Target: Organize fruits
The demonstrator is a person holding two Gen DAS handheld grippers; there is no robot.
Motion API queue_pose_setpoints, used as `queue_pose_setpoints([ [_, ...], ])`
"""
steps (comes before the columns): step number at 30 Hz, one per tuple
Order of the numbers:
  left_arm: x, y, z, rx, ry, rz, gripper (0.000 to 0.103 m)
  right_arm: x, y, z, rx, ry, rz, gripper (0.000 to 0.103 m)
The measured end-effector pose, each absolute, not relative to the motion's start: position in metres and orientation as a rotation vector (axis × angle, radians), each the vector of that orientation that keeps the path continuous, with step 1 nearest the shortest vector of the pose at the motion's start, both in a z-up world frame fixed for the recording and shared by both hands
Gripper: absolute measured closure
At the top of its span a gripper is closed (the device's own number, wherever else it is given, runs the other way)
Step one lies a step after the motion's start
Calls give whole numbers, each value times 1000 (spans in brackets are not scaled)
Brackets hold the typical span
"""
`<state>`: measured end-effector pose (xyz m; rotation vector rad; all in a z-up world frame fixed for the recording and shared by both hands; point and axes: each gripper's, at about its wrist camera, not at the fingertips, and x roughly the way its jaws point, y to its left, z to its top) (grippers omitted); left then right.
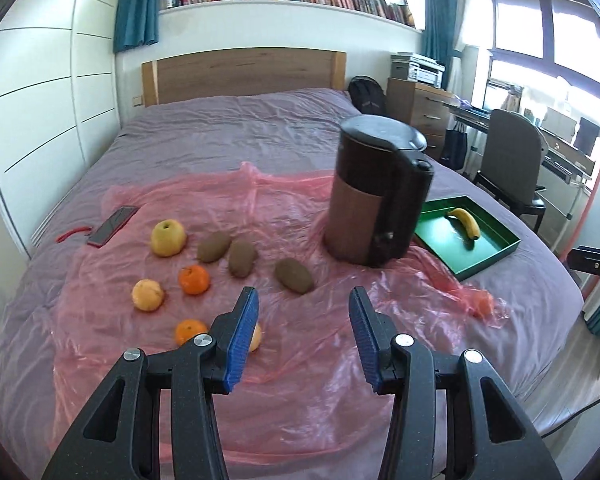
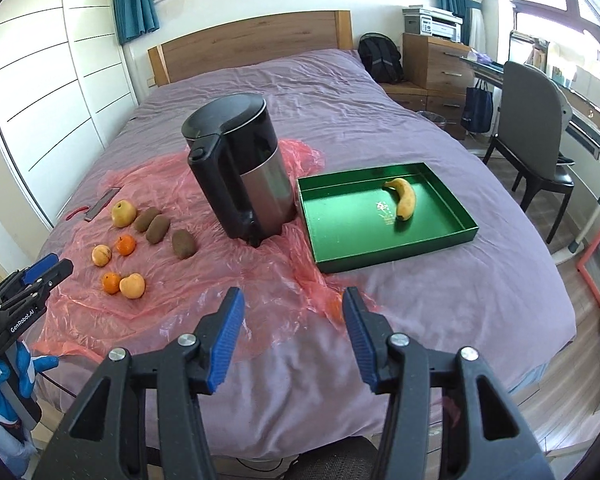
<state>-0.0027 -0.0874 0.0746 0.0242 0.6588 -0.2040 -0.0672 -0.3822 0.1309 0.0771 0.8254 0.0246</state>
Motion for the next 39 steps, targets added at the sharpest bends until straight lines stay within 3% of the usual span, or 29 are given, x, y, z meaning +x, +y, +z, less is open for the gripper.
queue_pose_setpoints([
  [13,14,-24,33,-18,723,-74,61,-43,-385,96,122,857,49,54],
  [28,37,-23,-7,-29,817,-27,61,-19,-413,39,204,927,57,54],
  [39,45,28,-27,-66,849,81,61,3,-351,23,155,957,208,54],
])
